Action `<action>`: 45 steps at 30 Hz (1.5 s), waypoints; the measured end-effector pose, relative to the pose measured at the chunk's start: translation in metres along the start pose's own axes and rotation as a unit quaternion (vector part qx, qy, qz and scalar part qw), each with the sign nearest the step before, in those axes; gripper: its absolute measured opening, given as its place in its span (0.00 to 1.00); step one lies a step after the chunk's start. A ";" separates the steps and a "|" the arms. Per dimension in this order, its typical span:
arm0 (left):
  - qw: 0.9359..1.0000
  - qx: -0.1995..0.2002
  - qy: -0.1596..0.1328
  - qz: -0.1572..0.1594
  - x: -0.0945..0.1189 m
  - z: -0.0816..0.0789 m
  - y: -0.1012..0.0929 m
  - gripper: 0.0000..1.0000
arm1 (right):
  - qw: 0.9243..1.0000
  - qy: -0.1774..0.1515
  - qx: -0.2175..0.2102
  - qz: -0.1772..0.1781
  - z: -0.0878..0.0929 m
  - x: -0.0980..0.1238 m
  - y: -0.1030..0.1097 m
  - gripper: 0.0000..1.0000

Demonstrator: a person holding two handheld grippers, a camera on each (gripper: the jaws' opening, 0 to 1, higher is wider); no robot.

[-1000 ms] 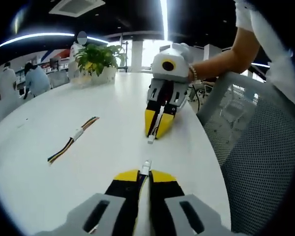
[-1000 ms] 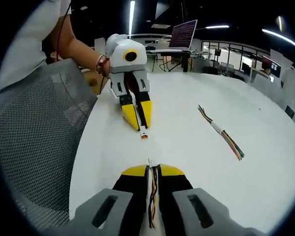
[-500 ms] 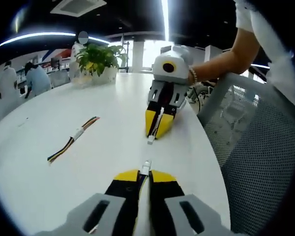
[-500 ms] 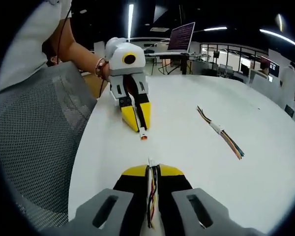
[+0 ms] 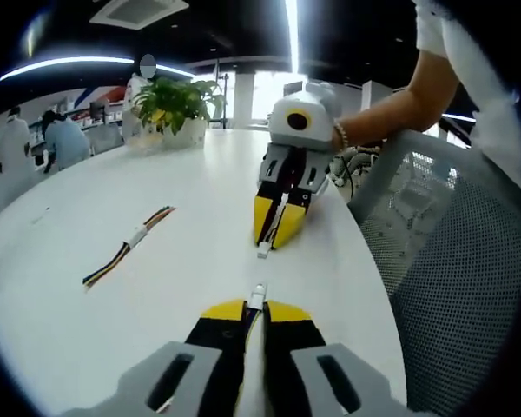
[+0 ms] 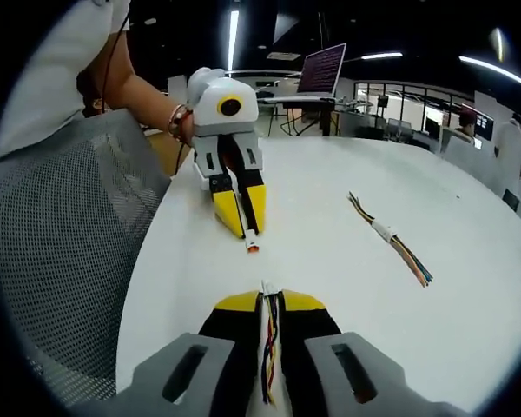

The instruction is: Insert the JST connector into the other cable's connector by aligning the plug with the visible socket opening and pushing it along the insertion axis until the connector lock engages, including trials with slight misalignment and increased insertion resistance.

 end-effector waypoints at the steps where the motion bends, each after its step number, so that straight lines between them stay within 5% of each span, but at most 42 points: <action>1: 1.000 0.000 0.000 0.000 0.000 0.000 0.000 0.01 | 1.000 -0.001 0.000 0.000 0.000 0.000 0.000 0.05; 45: 1.000 0.000 0.014 0.004 0.000 -0.001 -0.005 0.00 | 1.000 -0.002 -0.019 0.004 -0.001 0.002 -0.002 0.03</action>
Point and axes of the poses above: the point that each gripper's makers call its tool centre point, and the gripper's own axes: x roughly backward along the fingers, y roughly to its left, z roughly out of its underside, the point moved 4 cm from there along x, roughly backward along the fingers, and after that the axes turned 9 degrees about z, right-handed, at the moved point
